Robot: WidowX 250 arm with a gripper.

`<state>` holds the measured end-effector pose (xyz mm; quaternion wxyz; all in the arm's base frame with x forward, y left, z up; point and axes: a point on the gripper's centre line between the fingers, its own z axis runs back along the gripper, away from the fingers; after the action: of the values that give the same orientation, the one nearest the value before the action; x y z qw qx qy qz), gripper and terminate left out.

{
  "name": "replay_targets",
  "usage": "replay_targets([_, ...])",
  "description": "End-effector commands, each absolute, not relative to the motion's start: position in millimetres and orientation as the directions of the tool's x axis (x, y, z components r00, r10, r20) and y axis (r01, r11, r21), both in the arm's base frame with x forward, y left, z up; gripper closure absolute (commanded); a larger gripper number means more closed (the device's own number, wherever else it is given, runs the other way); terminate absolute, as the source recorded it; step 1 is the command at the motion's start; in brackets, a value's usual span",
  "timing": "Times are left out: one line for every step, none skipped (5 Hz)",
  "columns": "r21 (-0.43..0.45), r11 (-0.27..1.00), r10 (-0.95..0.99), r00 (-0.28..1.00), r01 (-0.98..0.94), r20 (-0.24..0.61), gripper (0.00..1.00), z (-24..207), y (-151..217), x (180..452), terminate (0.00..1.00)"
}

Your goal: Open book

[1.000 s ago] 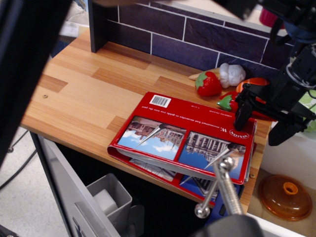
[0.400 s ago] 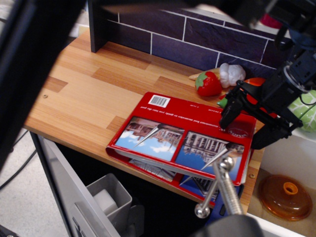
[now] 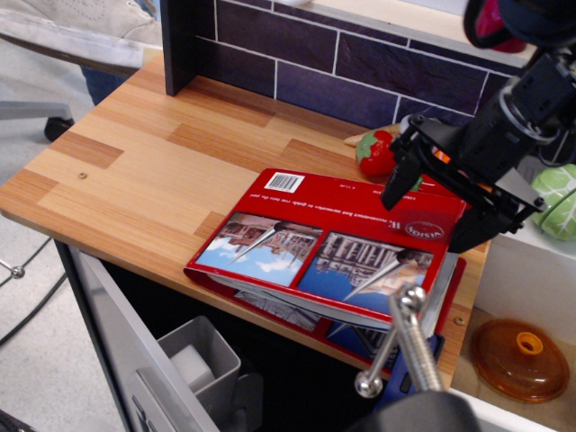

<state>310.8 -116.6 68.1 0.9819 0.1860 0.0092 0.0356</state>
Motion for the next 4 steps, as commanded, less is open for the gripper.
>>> replay_targets([0.383, 0.921, 0.026, 0.991, -0.073, 0.128, 0.0, 126, -30, 320, 0.0])
replay_targets([0.381, 0.919, 0.043, 0.985, -0.105, 0.168, 0.0, 142, 15, 324, 0.0])
replay_targets([0.337, 0.918, 0.186, 0.978, -0.208, 0.097, 0.0, 152, 57, 311, 0.0])
replay_targets([0.319, 0.916, 0.223, 0.97, -0.242, 0.094, 0.0, 153, 88, 287, 0.0])
